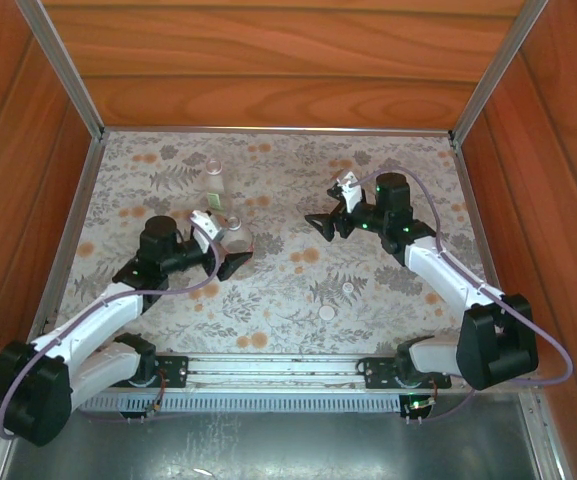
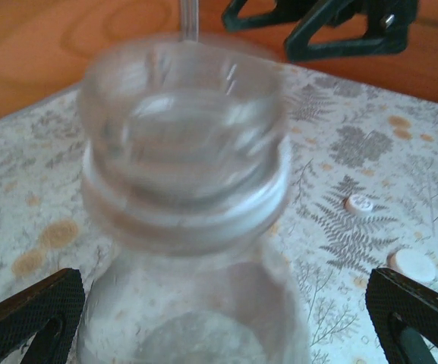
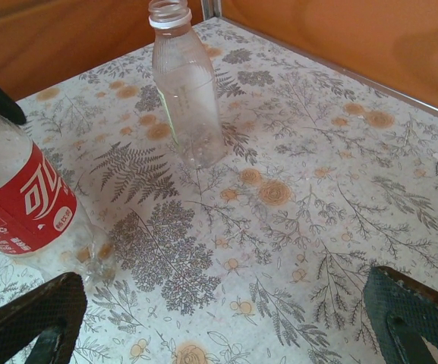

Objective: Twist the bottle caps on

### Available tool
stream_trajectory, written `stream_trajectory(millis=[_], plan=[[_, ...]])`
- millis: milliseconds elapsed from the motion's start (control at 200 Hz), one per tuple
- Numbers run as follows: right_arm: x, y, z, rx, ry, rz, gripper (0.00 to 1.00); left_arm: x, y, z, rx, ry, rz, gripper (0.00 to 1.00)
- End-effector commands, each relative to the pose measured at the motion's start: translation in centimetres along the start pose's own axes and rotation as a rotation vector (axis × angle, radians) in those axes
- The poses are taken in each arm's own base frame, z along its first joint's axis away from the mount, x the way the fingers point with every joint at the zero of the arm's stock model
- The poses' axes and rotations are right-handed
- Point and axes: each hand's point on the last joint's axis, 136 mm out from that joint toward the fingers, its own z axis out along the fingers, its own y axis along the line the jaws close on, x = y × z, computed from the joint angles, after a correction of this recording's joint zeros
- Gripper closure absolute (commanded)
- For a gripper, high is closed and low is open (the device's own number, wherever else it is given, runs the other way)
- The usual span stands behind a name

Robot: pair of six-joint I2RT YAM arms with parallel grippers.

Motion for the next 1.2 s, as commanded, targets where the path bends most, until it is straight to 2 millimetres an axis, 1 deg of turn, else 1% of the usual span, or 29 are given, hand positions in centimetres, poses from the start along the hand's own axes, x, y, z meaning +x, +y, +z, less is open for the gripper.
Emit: stream_trajectory(millis=[0,160,255,335,430,530,630,720,780,835,955,1010,1089,1169,1194], plan=[[-1.5,0.5,0.2,-0.028,-0.032,-0.028,0.0,1.6,0.3,0.6,-0.015,0.026,-0.002,0.01],[-1.3,0.4,0.3,-0.025,-0.026,-0.026,0.0,2.0,0.3,1.0,-0.006,0.023,-0.003,0.11],[-1.3,0.4,0.3,-0.024,-0.026,-0.022,0.0,2.2,0.2,1.2,0.005,0.03,-0.003,0.2],[-1.3,0.2,0.3,-0.012,-0.027,-0.016,0.0,2.1,0.1,1.4,0.018,0.03,0.0,0.3],[-1.3,0.0,0.1,0.007,-0.027,-0.01,0.0,1.8,0.0,1.5,0.03,0.026,0.005,0.34],[-1.2,-0.3,0.0,0.027,-0.024,0.0,0.0,1.5,0.0,1.7,0.042,0.022,0.012,0.34],[-0.9,-0.8,-0.2,0.062,-0.011,0.057,0.0,1.3,0.1,2.0,0.045,0.025,0.027,0.34],[-0.4,-1.6,-0.2,0.114,-0.011,0.18,0.0,0.8,0.6,2.8,0.053,0.025,0.044,0.34],[0.0,-2.3,-0.5,0.165,-0.019,0.285,0.0,0.1,1.0,3.4,0.061,0.017,0.058,0.34],[0.7,-2.6,-0.9,0.205,-0.012,0.364,0.0,-0.7,1.3,4.1,0.075,0.005,0.068,0.34],[2.5,-2.4,-1.9,0.24,0.025,0.399,0.0,-2.0,1.9,6.0,0.128,-0.016,0.084,0.34],[3.7,-2.4,-2.1,0.237,0.044,0.442,0.0,-2.4,2.1,7.0,0.158,-0.02,0.087,0.34],[5.1,-2.8,-2.5,0.265,0.081,0.504,0.0,-2.6,2.6,8.2,0.185,-0.022,0.092,0.34],[6.0,-2.2,-2.8,0.257,0.136,0.504,0.0,-2.5,3.1,9.3,0.195,-0.019,0.106,0.34],[6.3,-2.1,-3.0,0.265,0.146,0.508,0.02,-2.5,3.2,9.6,0.199,-0.019,0.11,0.34]])
